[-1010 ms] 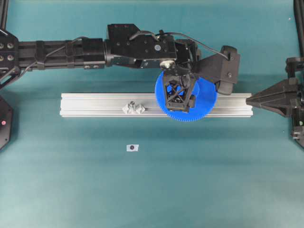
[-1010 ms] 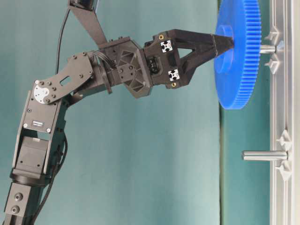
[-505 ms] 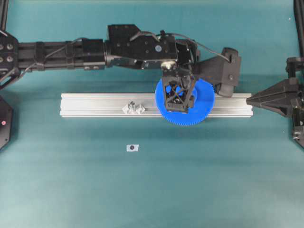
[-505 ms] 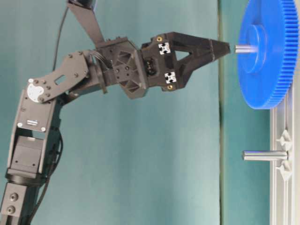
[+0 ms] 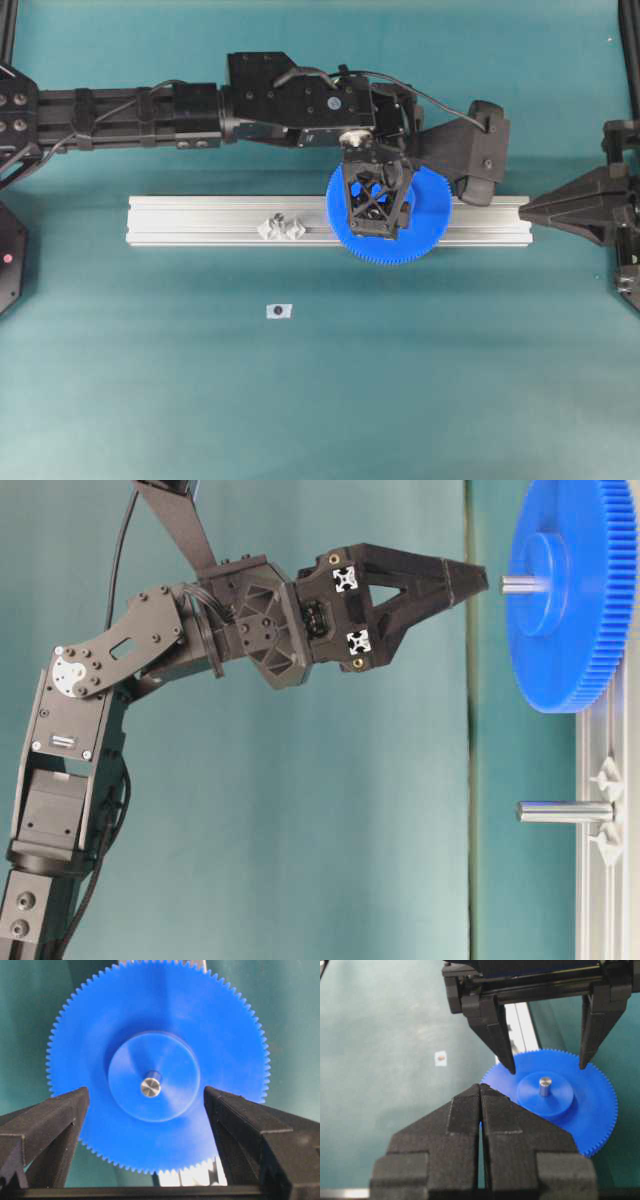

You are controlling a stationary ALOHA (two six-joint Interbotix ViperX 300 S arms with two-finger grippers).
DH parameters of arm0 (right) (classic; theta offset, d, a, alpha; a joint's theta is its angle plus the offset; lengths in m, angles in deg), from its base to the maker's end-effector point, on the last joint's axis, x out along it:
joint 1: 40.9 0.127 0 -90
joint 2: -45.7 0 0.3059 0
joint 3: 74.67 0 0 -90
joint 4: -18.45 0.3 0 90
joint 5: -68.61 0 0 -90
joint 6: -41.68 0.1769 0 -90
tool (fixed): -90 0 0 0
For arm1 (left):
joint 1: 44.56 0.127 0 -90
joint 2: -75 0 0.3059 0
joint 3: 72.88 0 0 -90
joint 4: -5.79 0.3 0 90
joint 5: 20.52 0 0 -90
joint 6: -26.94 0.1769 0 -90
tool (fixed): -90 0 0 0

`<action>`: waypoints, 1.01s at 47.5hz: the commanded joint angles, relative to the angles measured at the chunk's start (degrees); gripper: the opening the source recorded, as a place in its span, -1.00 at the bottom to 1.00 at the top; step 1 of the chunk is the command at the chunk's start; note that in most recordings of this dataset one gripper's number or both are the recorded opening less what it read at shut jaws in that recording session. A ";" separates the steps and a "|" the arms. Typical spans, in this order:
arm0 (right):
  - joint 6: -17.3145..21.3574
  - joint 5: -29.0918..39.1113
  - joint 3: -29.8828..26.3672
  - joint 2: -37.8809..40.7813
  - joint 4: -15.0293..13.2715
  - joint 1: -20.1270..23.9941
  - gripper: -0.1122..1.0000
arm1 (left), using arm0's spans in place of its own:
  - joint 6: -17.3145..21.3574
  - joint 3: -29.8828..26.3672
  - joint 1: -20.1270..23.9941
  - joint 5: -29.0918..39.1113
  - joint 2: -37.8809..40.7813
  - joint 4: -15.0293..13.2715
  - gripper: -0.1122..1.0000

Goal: Insert the large gear onto the shaft.

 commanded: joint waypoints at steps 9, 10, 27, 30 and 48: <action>0.62 -0.53 -0.70 0.26 0.00 0.00 -0.80 | -1.76 -1.58 -0.18 -0.18 -5.45 0.18 0.82; 0.62 -0.44 -0.70 0.26 0.00 -0.09 -0.80 | -1.85 -1.58 -0.26 -0.18 -5.62 0.18 0.82; 0.62 -0.44 -0.70 0.26 0.00 -0.09 -0.80 | -2.37 -1.58 -1.05 -0.18 -8.44 0.18 0.82; 0.62 -0.53 -0.70 0.26 0.00 0.00 -0.80 | -2.55 -1.58 -1.14 -0.26 -8.88 0.18 0.82; 0.62 -0.53 -0.70 0.26 0.00 -0.09 -0.80 | -4.92 -1.49 -1.58 -0.26 -11.95 0.18 0.82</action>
